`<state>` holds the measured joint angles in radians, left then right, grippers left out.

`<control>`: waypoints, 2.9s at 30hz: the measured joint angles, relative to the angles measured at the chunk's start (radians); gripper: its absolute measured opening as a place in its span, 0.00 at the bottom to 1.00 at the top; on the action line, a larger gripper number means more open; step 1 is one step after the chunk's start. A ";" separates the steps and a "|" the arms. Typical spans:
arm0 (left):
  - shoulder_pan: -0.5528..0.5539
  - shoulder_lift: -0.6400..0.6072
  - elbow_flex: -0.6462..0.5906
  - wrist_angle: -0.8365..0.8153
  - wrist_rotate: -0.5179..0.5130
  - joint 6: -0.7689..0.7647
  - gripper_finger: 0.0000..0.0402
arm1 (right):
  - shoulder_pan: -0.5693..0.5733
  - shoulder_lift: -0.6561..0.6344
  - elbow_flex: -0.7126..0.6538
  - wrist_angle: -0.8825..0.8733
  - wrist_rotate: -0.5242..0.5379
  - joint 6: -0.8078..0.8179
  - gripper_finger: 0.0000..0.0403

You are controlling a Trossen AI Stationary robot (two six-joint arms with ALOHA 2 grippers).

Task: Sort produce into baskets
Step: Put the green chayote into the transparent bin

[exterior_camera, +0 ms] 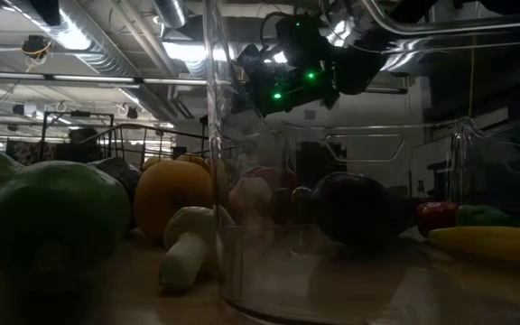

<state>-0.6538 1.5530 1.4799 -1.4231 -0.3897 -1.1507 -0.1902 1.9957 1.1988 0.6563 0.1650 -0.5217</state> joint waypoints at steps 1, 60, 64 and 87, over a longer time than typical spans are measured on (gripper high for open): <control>-0.006 0.011 0.000 0.001 0.000 0.002 0.73 | 0.000 0.000 0.000 0.000 0.000 0.000 0.78; -0.038 0.345 -0.002 -0.007 0.006 0.494 1.00 | 0.122 -0.430 0.001 -0.615 0.001 -0.008 0.78; -0.037 0.354 -0.001 0.006 0.004 0.445 1.00 | 0.125 -0.533 0.001 -0.764 0.000 0.018 0.78; -0.041 0.353 -0.185 0.194 0.014 0.408 1.00 | 0.125 -0.730 0.000 -1.169 0.000 0.134 0.78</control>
<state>-0.6952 1.9065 1.2947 -1.2295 -0.3759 -0.7422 -0.0654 1.2659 1.1988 -0.5130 0.1646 -0.3876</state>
